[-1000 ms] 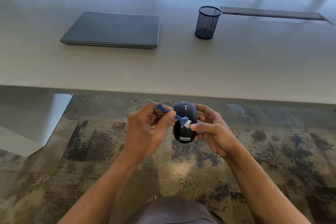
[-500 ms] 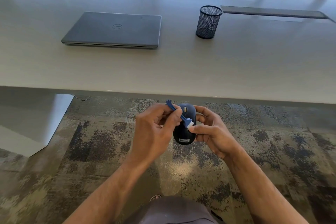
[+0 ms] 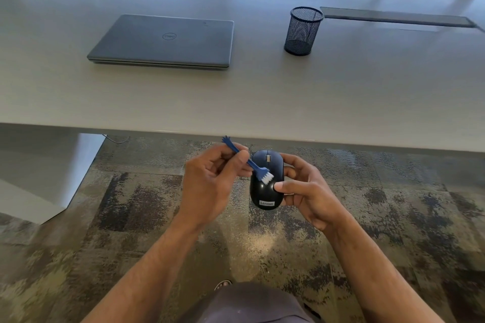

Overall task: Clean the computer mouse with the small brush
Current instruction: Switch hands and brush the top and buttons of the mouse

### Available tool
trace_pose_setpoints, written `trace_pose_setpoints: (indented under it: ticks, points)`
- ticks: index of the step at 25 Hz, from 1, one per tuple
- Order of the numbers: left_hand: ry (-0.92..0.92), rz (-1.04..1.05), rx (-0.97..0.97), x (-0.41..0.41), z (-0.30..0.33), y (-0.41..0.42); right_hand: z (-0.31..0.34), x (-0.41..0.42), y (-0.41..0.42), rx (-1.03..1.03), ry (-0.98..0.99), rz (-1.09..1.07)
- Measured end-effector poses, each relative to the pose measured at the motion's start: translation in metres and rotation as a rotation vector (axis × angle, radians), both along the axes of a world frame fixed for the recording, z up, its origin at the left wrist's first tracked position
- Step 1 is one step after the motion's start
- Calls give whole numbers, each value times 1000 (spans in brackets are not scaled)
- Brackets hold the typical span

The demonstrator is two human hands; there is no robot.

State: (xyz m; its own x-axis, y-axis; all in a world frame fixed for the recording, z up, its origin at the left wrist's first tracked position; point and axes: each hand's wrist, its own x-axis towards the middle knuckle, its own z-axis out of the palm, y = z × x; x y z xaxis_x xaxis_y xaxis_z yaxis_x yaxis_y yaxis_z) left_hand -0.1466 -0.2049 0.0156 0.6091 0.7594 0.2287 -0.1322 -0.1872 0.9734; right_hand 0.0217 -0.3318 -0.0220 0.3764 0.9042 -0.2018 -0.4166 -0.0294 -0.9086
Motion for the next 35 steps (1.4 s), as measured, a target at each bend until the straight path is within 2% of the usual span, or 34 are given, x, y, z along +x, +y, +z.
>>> trace_pose_setpoints:
  ticks: [4, 10, 16, 19, 35]
  points:
    - [-9, -65, 21, -2, -7, 4, 2, 2, -1, 24, 18, 14]
    - [40, 146, -78, -5, -8, 25, 3, 3, -6, 49, 50, 35]
    - [-143, -184, -98, -23, -12, 20, 5, 3, -7, 90, 119, 9]
    - [-172, -252, -122, -29, -20, 19, 5, 3, -6, 84, 130, -5]
    - [-135, -22, -205, -16, -29, 33, 6, -3, -6, 69, 111, 55]
